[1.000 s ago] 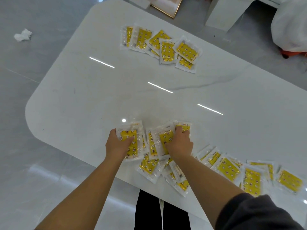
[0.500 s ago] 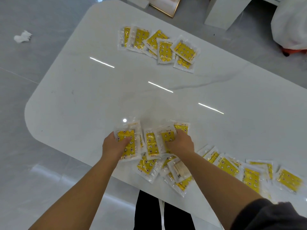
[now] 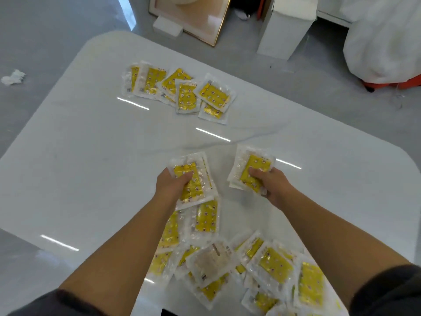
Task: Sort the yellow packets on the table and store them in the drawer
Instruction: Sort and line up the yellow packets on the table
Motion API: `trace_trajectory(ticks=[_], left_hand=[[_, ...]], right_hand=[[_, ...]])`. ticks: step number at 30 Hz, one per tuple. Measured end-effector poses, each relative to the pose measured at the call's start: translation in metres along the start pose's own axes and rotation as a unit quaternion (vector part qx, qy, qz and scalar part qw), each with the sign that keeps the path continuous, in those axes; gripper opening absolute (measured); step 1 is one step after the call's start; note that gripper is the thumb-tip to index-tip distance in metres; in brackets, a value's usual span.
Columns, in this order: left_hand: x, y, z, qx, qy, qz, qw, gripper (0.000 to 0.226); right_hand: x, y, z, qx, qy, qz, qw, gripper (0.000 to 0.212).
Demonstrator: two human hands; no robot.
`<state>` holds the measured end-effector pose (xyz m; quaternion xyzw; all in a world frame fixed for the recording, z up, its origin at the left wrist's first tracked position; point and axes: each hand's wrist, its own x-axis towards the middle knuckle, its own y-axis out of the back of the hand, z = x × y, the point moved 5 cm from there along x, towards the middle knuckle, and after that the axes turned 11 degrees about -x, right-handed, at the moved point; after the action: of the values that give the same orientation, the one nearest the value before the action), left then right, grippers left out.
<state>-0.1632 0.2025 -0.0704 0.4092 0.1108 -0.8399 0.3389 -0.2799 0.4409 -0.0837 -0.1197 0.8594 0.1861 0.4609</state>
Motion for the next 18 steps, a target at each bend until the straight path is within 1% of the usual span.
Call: trace_trajectory(ticks=[1, 3, 6, 8, 9, 10, 12, 14, 15, 18], left_hand=[[0.007, -0.021, 0.007, -0.009, -0.002, -0.007, 1.0, 0.028], [0.02, -0.063, 0.024, -0.021, -0.012, -0.021, 0.999, 0.027], [0.04, -0.115, 0.056, -0.022, -0.059, -0.024, 0.998, 0.029], [0.057, -0.139, 0.078, -0.006, -0.099, -0.02, 0.995, 0.036], [0.065, -0.148, 0.085, 0.008, -0.107, -0.016, 0.994, 0.043], [0.072, -0.153, 0.089, 0.034, -0.102, -0.008, 0.994, 0.052], [0.081, -0.155, 0.083, 0.107, -0.079, 0.012, 0.991, 0.065], [0.08, -0.148, 0.07, 0.167, -0.079, 0.036, 0.982, 0.063], [0.079, -0.144, 0.063, 0.183, -0.082, 0.044, 0.979, 0.061], [0.07, -0.132, 0.044, 0.187, -0.08, 0.054, 0.978, 0.048]], right_hand=[[0.008, 0.012, -0.01, 0.004, 0.004, 0.001, 1.0, 0.027], [0.027, 0.032, -0.029, 0.005, 0.013, 0.009, 1.0, 0.019], [0.052, 0.052, -0.061, 0.019, 0.048, 0.018, 0.998, 0.022], [0.067, 0.06, -0.082, 0.034, 0.078, 0.017, 0.996, 0.017], [0.074, 0.062, -0.089, 0.03, 0.08, 0.01, 0.996, 0.015], [0.08, 0.064, -0.091, 0.012, 0.069, 0.005, 0.998, 0.014], [0.089, 0.068, -0.083, -0.048, 0.012, 0.017, 0.999, 0.022], [0.091, 0.071, -0.066, -0.093, -0.031, 0.036, 0.995, 0.029], [0.091, 0.072, -0.059, -0.102, -0.037, 0.039, 0.993, 0.028], [0.086, 0.07, -0.044, -0.112, -0.024, 0.024, 0.993, 0.024]])
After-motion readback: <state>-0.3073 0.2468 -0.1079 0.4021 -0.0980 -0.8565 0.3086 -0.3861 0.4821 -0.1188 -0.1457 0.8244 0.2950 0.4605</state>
